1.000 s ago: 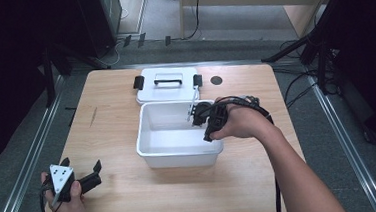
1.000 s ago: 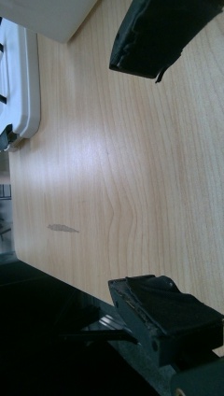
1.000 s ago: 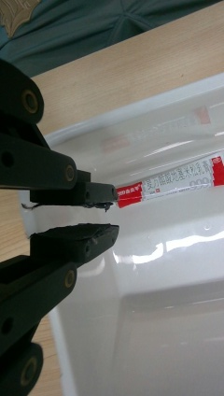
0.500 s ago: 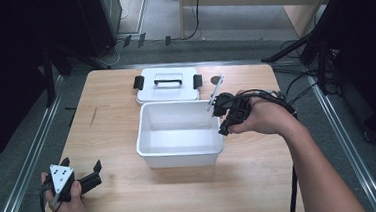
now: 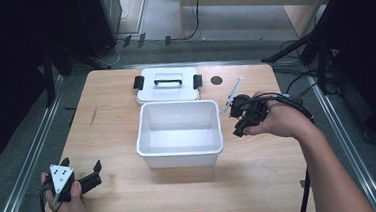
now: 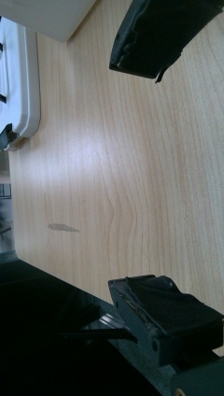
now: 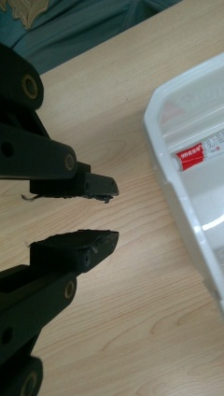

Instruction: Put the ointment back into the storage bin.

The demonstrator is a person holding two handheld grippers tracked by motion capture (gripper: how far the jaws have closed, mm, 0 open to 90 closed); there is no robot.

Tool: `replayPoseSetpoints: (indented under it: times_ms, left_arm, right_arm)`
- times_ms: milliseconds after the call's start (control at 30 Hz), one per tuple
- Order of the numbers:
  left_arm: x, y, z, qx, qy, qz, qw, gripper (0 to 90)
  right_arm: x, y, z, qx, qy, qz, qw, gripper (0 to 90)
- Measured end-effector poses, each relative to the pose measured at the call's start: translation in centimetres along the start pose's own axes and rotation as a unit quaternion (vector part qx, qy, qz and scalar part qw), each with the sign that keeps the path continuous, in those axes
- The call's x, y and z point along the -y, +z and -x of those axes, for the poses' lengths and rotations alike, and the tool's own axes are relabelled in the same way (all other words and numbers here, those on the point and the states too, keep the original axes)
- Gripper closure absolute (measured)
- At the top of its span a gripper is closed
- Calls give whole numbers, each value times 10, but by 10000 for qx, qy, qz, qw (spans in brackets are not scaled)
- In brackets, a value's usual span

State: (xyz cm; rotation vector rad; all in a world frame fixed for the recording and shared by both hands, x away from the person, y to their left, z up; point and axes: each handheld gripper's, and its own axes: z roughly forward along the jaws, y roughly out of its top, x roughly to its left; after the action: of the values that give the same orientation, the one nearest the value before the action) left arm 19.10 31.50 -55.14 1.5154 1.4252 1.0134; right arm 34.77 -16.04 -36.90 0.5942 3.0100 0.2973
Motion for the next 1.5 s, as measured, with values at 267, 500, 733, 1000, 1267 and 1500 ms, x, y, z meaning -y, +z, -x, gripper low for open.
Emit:
replayPoseSetpoints:
  times_ms: [267,500,733,1000,1267,1500]
  left_arm:
    - [0,0,0,4,6,-4,10000,3]
    - [0,0,0,-9,14,0,10000,3]
    - [0,0,0,-22,21,-9,10000,3]
    - [0,0,0,-30,6,-5,10000,3]
    - [0,0,0,-33,-5,6,10000,3]
    - [0,-1,0,-44,-4,6,10000,3]
  right_arm:
    - [28,17,10,113,888,498,9947,544]
    - [61,40,13,507,1394,1109,9827,385]
    - [91,62,7,1180,1807,1661,9622,101]
    - [127,84,-2,1565,2343,2487,9267,0]
    - [168,104,-12,1799,2844,3083,8898,0]
    - [200,119,-19,1892,3204,3373,8647,15]
